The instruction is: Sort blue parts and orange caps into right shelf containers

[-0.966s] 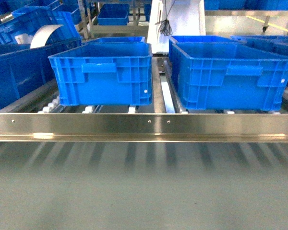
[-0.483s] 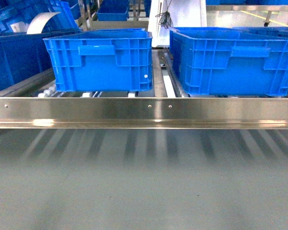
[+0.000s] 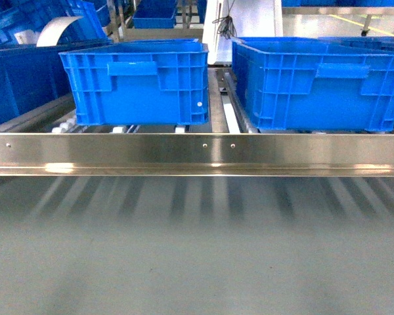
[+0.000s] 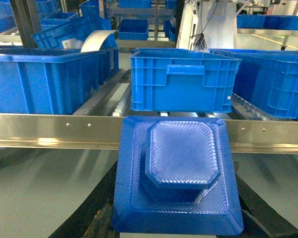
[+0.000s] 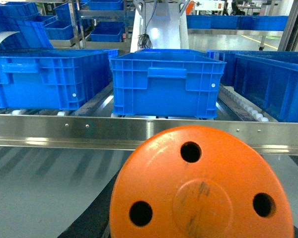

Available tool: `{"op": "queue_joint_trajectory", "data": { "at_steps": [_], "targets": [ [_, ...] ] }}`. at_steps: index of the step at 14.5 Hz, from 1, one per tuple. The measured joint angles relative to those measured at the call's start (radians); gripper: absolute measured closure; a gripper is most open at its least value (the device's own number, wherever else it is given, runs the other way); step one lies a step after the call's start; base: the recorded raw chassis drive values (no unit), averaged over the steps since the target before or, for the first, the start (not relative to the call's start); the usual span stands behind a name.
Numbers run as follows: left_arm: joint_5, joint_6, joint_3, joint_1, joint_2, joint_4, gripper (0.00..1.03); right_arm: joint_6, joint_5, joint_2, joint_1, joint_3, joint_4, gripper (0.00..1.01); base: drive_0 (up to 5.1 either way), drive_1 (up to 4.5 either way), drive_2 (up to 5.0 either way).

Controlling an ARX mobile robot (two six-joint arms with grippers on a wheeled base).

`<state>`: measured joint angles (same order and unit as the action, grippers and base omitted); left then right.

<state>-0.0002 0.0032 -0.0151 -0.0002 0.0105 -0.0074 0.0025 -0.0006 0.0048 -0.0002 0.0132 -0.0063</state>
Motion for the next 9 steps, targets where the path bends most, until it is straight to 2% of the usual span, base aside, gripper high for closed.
{"op": "queue_joint_trajectory", "data": {
  "at_steps": [9],
  "targets": [
    [0.0,0.0,0.0,0.0,0.0,0.0,0.6,0.0,0.0,0.0,0.0,0.0,-0.001,0.56,0.0,0.0,0.0]
  ]
}}
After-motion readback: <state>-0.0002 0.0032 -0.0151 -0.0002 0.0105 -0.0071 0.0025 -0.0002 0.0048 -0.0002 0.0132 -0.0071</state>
